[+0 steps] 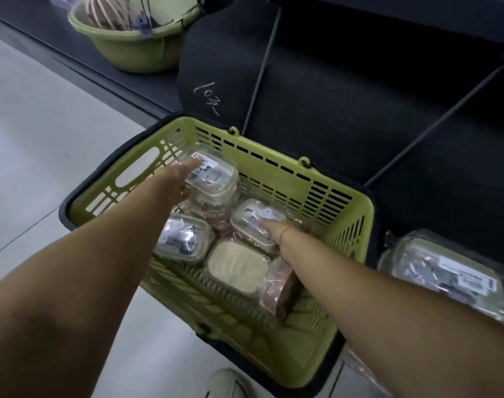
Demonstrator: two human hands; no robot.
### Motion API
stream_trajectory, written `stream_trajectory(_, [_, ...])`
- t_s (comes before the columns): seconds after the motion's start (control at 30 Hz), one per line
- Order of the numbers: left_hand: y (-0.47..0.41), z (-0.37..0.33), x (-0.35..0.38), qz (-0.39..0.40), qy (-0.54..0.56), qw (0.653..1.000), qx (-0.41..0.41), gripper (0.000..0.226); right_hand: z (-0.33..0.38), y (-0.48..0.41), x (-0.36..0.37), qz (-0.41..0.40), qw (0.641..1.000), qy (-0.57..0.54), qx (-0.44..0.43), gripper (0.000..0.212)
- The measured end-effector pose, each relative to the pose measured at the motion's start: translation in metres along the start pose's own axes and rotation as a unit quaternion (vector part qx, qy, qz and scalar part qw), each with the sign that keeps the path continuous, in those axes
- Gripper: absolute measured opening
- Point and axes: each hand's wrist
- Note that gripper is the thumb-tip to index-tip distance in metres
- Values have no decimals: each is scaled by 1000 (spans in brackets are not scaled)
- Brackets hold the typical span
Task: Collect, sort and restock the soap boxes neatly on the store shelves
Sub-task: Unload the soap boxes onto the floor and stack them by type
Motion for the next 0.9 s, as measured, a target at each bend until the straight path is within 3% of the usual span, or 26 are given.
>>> stream_trajectory(0.1, [6,-10,11,-4,19,1000,0,28,-6,-10,6,14,998,-53,14,87])
stream_trajectory(0.23, [19,-15,18,-5,20,1000,-10,28,5,34,-1,2,996,-86,0,83])
stream_trajectory(0.3, [29,-13,17,4,59,998,14,24,10,64,-11,-13,996,-81,-42,79])
stream_trajectory(0.4, [52,-10,16,1,128,990,63,45,12,110,-42,-46,989,-41,-135,75])
stream_trajectory(0.47, [72,-11,19,-17,141,986,87,51,8,142,-82,-61,978,-26,-198,61])
stream_trajectory(0.6, [124,-23,37,24,162,982,90,29,-14,207,-184,-94,955,-106,-260,58])
stream_trajectory(0.73, [189,-40,75,66,164,980,87,34,-39,222,-264,-82,953,-250,-148,55])
stream_trajectory(0.83, [226,-46,98,85,139,982,95,65,-53,206,-282,-74,956,-274,-73,91])
stream_trajectory(0.9, [247,-46,112,93,116,984,97,61,-57,200,-283,-71,955,-280,-64,85])
Point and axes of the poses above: each hand's wrist, its own y-axis away from the middle knuckle, its own x-axis out of the palm, z = x × y, and after that the axes turned 4 degrees about -y, right-handed
